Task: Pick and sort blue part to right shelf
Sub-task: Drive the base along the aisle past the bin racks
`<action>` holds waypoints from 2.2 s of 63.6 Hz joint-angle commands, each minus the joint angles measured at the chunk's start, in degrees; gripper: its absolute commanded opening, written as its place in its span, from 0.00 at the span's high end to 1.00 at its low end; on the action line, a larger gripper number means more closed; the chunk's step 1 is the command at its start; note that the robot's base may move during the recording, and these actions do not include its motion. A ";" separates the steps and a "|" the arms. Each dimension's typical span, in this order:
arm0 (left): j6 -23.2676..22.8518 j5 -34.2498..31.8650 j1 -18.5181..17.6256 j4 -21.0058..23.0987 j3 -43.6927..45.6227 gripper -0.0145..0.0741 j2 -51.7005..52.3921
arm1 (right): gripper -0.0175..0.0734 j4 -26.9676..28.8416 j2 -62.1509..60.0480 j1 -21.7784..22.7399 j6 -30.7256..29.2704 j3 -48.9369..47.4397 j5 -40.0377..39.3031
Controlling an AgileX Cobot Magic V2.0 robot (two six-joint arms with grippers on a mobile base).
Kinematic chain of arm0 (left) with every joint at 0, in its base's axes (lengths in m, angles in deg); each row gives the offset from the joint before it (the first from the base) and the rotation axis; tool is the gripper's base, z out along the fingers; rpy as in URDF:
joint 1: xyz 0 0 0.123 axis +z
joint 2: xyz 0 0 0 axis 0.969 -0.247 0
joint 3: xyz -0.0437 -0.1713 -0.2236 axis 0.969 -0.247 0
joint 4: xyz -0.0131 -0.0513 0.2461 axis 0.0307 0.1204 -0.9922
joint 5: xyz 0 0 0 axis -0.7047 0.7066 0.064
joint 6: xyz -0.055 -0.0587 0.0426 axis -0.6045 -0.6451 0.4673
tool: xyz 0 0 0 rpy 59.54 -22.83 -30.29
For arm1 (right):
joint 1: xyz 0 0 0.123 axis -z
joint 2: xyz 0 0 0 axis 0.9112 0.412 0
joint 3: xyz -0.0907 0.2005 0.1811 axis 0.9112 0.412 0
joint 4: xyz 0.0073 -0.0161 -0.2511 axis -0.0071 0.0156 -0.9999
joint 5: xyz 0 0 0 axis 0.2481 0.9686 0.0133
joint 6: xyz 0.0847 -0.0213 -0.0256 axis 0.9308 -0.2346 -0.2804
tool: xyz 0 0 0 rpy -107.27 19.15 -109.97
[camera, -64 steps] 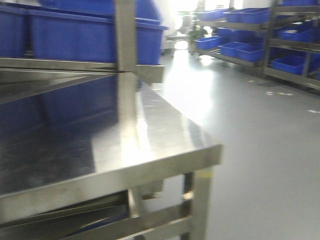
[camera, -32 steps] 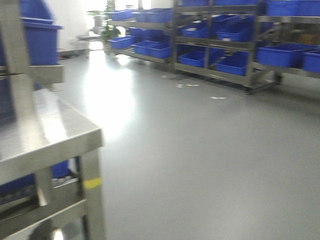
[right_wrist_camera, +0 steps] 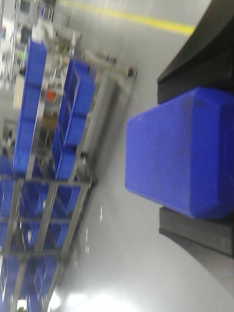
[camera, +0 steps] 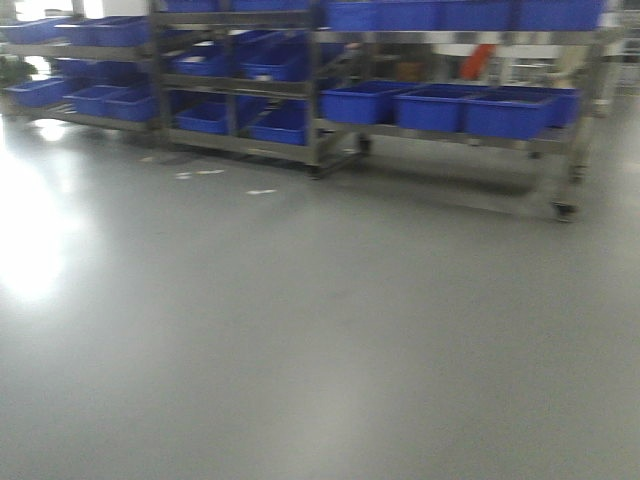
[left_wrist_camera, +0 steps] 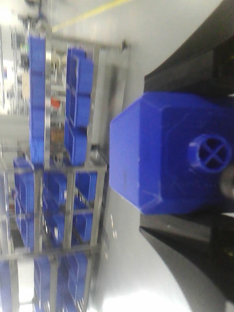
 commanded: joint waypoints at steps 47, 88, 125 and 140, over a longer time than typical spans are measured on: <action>-0.58 -5.08 0.04 0.44 1.67 0.38 -0.61 | 0.37 -0.53 0.25 0.39 -0.29 -1.77 -5.02; -0.58 -5.08 0.04 0.44 1.67 0.38 -0.61 | 0.37 -0.53 0.25 0.39 -0.29 -1.77 -5.02; -0.58 -5.08 0.04 0.44 1.67 0.38 -0.61 | 0.37 -0.53 0.25 0.39 -0.29 -1.77 -5.02; -0.58 -5.08 0.04 0.44 1.67 0.38 -0.61 | 0.37 -0.53 0.25 0.39 -0.29 -1.77 -5.02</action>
